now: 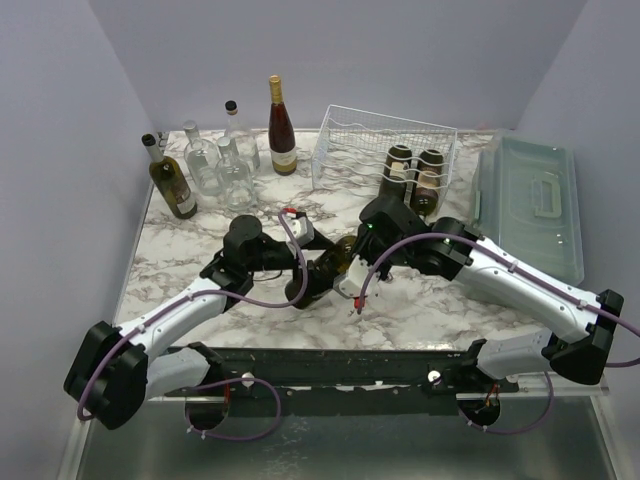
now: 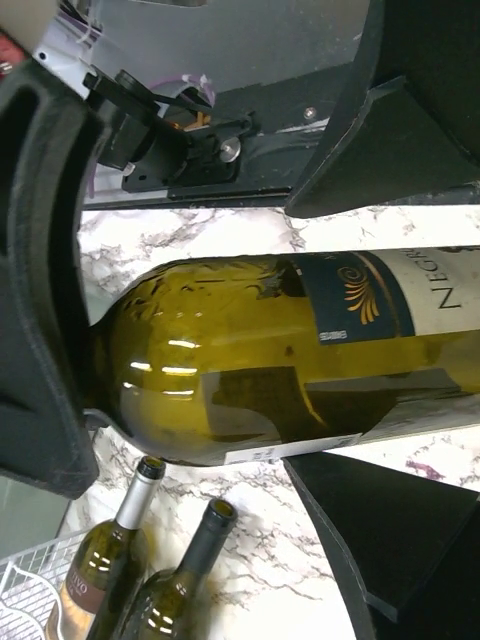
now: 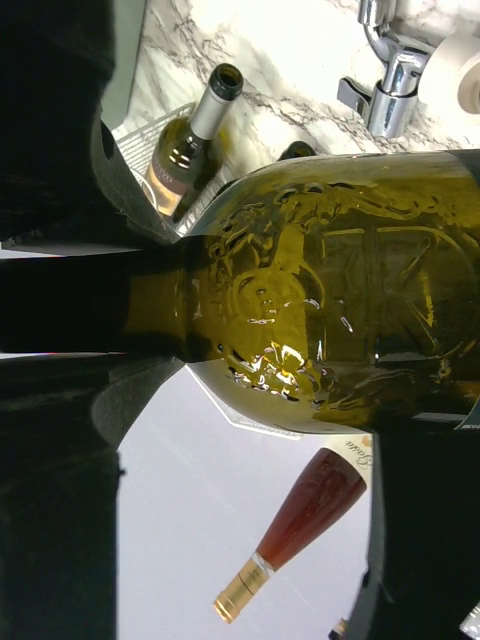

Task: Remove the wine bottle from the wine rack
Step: Pick up the wine bottle from the wine rack.

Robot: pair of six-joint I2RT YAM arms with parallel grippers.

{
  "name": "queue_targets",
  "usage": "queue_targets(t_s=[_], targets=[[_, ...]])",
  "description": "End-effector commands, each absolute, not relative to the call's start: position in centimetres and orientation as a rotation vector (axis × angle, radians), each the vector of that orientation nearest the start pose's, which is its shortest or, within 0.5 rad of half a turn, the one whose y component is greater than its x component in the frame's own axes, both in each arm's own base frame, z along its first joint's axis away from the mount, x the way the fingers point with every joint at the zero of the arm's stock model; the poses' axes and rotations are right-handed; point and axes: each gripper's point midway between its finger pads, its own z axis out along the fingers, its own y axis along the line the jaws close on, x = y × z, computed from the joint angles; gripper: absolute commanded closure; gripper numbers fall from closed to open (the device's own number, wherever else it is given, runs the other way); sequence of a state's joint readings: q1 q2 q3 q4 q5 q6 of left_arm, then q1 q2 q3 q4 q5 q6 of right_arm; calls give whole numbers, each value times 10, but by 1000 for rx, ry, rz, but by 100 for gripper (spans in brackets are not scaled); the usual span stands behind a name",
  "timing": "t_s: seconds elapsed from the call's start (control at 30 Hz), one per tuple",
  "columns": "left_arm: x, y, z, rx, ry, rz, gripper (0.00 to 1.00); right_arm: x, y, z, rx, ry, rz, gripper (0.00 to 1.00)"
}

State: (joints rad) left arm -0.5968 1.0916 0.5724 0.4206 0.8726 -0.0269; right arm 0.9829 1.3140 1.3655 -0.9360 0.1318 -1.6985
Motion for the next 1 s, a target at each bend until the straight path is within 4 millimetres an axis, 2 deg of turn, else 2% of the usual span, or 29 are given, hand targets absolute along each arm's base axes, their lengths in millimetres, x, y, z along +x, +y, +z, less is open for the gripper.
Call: queue_targets(t_s=[0.0, 0.2, 0.4, 0.53, 0.57, 0.63, 0.7, 0.77, 0.8, 0.9, 0.97], targets=[[185, -302, 229, 1142, 1356, -1284, 1, 253, 281, 293, -2260, 531, -499, 100], [189, -306, 215, 1144, 1407, -1312, 2, 252, 284, 295, -2246, 507, -492, 100], [189, -313, 208, 1157, 1449, -1376, 8, 251, 285, 296, -2235, 488, -492, 100], [189, -314, 206, 1156, 1463, -1390, 18, 251, 283, 293, -2240, 492, -492, 100], [188, -314, 206, 1161, 1459, -1392, 24, 250, 283, 292, -2240, 492, -492, 100], [186, -314, 208, 1169, 1450, -1400, 43, 250, 283, 292, -2236, 495, -490, 98], [184, -314, 209, 1174, 1446, -1404, 74, 249, 283, 291, -2230, 501, -481, 94], [186, -313, 209, 1168, 1449, -1393, 96, 248, 283, 292, -2222, 508, -470, 85], [188, -313, 210, 1160, 1452, -1381, 100, 248, 283, 291, -2220, 511, -466, 79], [192, -311, 214, 1139, 1442, -1332, 100, 246, 282, 291, -2204, 526, -455, 58], [196, -308, 218, 1118, 1431, -1287, 100, 245, 279, 287, -2203, 545, -449, 36]])
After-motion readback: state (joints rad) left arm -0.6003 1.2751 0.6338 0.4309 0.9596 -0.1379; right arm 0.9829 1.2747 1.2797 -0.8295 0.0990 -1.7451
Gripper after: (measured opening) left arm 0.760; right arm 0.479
